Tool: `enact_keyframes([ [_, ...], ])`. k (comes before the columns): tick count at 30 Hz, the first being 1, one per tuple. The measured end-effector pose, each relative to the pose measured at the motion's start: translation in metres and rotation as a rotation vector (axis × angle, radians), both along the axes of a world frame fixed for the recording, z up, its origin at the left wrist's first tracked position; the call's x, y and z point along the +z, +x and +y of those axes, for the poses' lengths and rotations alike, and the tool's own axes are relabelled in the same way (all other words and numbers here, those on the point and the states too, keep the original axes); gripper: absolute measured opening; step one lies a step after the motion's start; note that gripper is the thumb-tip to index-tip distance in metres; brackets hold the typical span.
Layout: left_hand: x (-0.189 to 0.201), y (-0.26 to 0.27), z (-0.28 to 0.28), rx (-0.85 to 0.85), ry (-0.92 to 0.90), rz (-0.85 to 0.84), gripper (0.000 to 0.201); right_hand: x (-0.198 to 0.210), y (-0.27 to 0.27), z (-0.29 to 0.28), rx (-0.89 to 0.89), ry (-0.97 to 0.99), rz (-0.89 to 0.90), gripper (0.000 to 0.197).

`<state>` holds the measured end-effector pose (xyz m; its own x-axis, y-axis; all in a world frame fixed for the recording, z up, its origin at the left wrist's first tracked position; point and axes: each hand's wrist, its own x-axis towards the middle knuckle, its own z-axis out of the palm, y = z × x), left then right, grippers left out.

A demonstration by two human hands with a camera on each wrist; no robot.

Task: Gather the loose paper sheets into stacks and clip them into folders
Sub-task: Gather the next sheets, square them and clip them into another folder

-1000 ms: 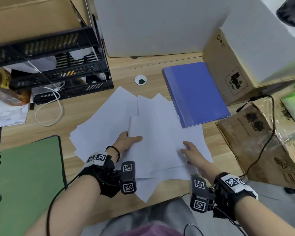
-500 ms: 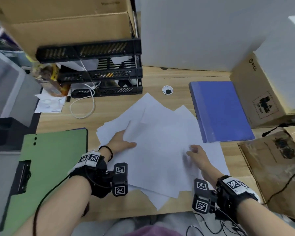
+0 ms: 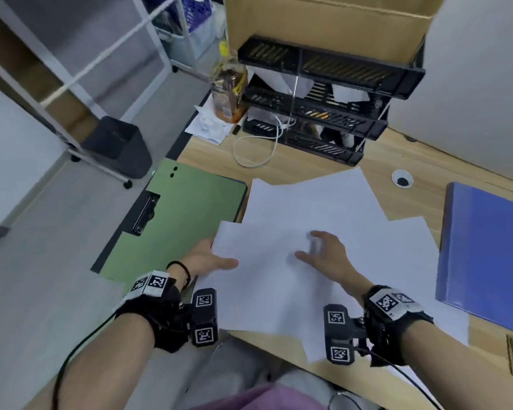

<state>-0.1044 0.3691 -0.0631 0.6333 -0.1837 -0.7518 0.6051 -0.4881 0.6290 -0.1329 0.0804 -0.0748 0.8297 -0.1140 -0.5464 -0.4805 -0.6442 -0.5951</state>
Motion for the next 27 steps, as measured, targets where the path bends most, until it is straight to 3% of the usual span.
enact_keyframes([
  [4,-0.005,-0.015,0.009,0.026,-0.033,-0.014,0.051,0.004,0.017,0.04,0.363,-0.077,-0.044,0.09],
  [8,-0.006,-0.025,0.012,0.063,-0.106,-0.019,0.062,0.0,0.028,0.064,0.443,-0.073,-0.027,0.09],
  [10,-0.006,-0.031,0.014,0.082,-0.129,-0.034,0.059,-0.003,0.031,0.073,0.501,-0.099,0.015,0.079],
  [15,-0.001,-0.042,0.014,0.23,-0.151,-0.032,0.046,-0.01,0.029,0.074,0.58,-0.074,0.136,0.026],
  [19,-0.002,-0.042,0.017,0.324,-0.04,-0.029,0.035,0.001,0.026,0.042,0.373,-0.034,0.115,0.008],
  [23,-0.011,-0.037,0.018,0.336,-0.074,0.019,0.011,0.0,0.014,-0.016,-0.112,-0.004,0.145,0.009],
  [27,-0.018,-0.027,0.008,0.261,-0.003,-0.05,0.027,-0.009,-0.009,-0.053,-0.363,-0.021,0.18,0.01],
])
